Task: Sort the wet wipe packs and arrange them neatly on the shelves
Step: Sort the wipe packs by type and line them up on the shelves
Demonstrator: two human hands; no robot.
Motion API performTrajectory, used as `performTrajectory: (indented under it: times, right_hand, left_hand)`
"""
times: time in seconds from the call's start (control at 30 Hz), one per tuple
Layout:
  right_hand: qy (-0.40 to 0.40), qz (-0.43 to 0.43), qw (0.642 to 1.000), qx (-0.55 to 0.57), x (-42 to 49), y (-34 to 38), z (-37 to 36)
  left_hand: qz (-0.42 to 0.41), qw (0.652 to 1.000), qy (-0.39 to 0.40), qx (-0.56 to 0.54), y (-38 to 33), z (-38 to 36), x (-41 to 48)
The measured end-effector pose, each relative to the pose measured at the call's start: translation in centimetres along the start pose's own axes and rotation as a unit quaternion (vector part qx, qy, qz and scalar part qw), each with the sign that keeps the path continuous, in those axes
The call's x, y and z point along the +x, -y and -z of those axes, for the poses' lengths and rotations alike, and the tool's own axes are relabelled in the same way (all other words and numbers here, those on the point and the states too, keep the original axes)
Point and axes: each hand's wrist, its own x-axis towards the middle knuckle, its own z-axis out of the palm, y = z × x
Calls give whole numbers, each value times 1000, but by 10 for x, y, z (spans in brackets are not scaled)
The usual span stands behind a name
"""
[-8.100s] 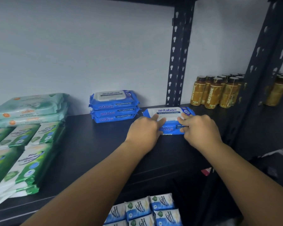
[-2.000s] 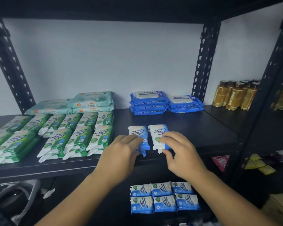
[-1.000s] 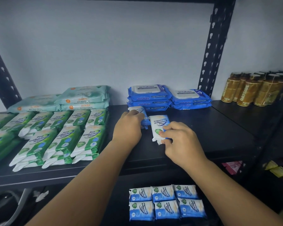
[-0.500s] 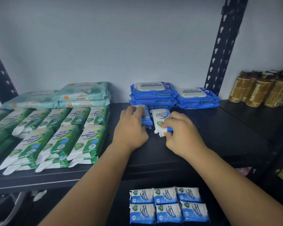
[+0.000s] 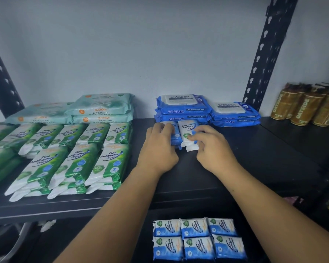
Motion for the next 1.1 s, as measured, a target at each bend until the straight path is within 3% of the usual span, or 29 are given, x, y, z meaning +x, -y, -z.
performTrajectory:
  times: [0.17, 0.3, 0.43, 0.7, 0.83, 0.93, 1.07, 1.1]
  right_hand:
    - [-34, -32, 999, -12, -3, 15, 9]
    - [-122, -56, 991, 8, -16, 19, 26]
    - [-156, -82, 984, 38, -55, 29, 51]
    - [-242, -176, 951, 81, -161, 37, 104]
    - [-222, -281, 930, 80, -234, 14, 92]
    - [-174, -435, 875, 120, -286, -12, 65]
    - [-119, -663, 687, 271, -331, -61, 33]
    - [-87, -692, 663, 272, -342, -73, 27]
  left_hand:
    - [6, 1000, -6, 13, 0, 1, -1]
    - [-5, 1000, -13, 16, -7, 12, -13]
    - [-18, 1000, 10, -21, -20, 29, -42]
    - [-175, 979, -21, -103, -88, 53, -136]
    - [-209, 967, 21, -146, -96, 12, -203]
    - [-71, 972, 143, -173, -73, -47, -246]
    - [208, 887, 323, -255, -29, -118, -285]
    - [246, 872, 356, -227, -20, -131, -293]
